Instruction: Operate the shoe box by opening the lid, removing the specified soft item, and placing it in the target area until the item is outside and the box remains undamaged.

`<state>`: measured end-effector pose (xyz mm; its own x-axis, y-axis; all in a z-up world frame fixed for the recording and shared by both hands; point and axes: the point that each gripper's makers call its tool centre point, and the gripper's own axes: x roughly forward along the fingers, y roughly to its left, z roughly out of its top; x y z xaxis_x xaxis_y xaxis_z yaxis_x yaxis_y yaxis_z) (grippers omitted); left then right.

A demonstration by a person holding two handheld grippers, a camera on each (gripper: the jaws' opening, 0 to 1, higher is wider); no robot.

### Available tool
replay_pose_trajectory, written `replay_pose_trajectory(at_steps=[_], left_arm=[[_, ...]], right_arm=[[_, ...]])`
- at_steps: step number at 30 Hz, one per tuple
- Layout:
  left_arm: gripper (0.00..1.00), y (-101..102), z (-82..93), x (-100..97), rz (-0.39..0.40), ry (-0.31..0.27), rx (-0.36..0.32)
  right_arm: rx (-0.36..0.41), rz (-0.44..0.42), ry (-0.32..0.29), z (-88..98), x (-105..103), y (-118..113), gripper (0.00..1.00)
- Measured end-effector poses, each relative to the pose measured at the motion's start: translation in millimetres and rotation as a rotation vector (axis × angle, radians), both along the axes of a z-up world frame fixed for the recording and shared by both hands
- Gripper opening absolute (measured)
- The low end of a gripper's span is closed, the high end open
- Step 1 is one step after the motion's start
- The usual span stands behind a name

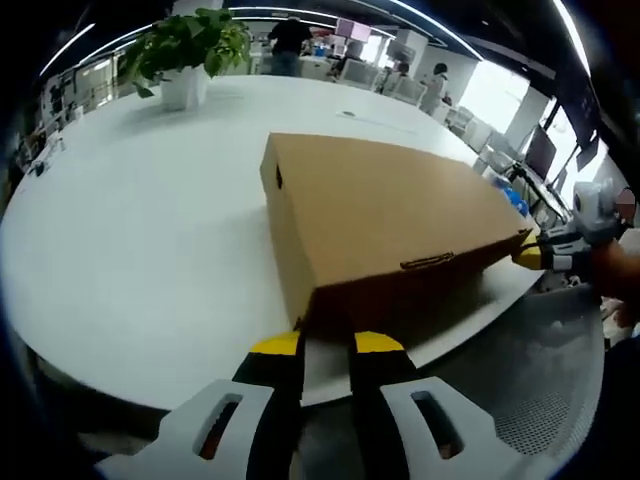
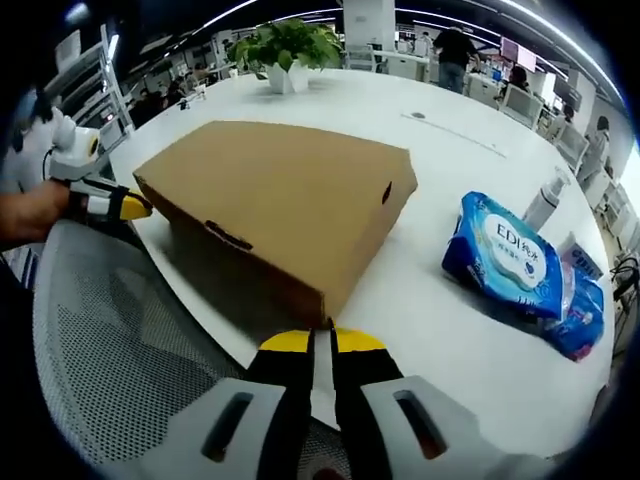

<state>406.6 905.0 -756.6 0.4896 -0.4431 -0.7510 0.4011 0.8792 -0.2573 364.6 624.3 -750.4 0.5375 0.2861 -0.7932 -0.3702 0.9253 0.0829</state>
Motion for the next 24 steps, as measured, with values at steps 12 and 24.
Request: replay_pose_trajectory(at_steps=[12, 24], left_arm=[[0.14, 17, 76.7, 9.5, 0.063, -0.183, -0.045], [0.12, -15, 85.6, 32.4, -0.05, -0.254, -0.024]], right_arm=[[0.016, -0.025, -0.128, 65.8, 2, -15, 0.08], [0.033, 0.039, -0.197, 75.2, 32, 18, 0.07]])
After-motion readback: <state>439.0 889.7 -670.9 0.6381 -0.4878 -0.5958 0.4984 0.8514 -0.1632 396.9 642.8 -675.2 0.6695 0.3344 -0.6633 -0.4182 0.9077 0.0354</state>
